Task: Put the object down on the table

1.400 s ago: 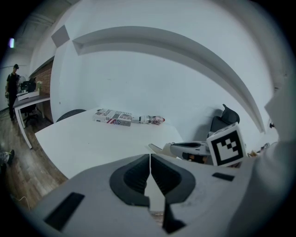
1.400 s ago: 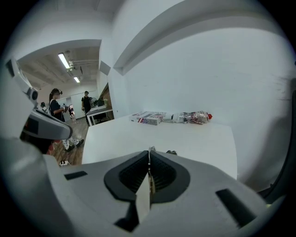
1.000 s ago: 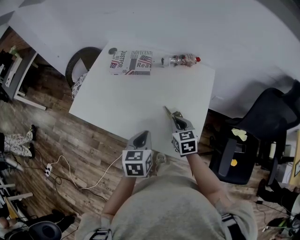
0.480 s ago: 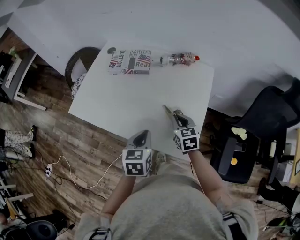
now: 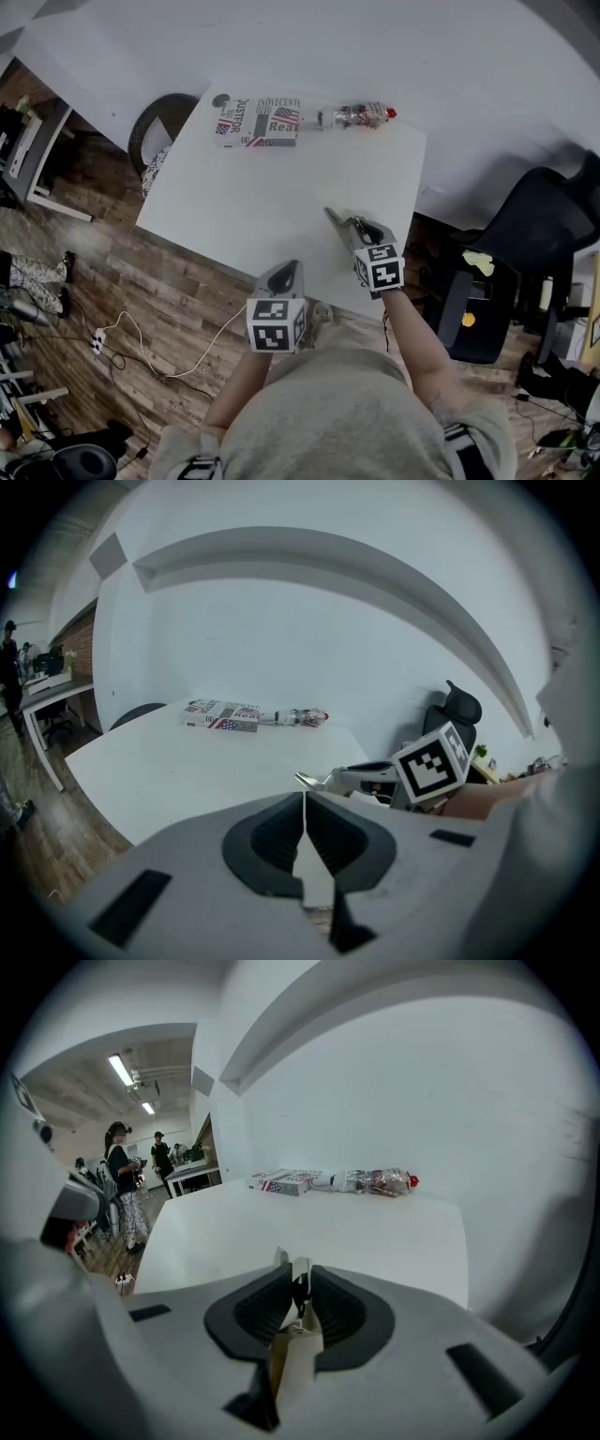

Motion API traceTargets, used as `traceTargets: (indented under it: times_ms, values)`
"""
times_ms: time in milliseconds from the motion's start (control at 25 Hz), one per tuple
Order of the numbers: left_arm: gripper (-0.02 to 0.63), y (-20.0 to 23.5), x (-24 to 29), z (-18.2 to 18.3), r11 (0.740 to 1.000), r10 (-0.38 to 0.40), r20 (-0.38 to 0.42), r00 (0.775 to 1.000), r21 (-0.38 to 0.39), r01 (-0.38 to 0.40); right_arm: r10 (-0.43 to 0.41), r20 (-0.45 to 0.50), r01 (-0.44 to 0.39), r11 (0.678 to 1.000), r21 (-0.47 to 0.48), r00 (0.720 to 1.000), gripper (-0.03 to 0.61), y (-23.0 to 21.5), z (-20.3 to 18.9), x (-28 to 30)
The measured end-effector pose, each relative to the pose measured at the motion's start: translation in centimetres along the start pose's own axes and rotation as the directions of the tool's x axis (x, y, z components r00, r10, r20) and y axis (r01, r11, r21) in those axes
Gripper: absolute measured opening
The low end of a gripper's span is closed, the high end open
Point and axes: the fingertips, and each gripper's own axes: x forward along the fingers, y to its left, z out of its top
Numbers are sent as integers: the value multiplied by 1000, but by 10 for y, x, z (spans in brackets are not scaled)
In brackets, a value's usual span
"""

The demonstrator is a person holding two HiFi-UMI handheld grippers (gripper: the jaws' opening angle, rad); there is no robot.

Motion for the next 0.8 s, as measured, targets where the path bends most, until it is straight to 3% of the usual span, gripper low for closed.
traceTargets:
  times_ms: [560, 800]
  values:
    - [11, -4, -9, -8, 1000, -7, 2, 1000, 3, 7, -59, -21, 59, 998, 22, 998, 87, -16, -10, 2]
    - [11, -6, -21, -15, 1000, -10, 11, 1000, 1, 10, -133, 19, 131, 989, 62, 991, 95, -21, -6, -13]
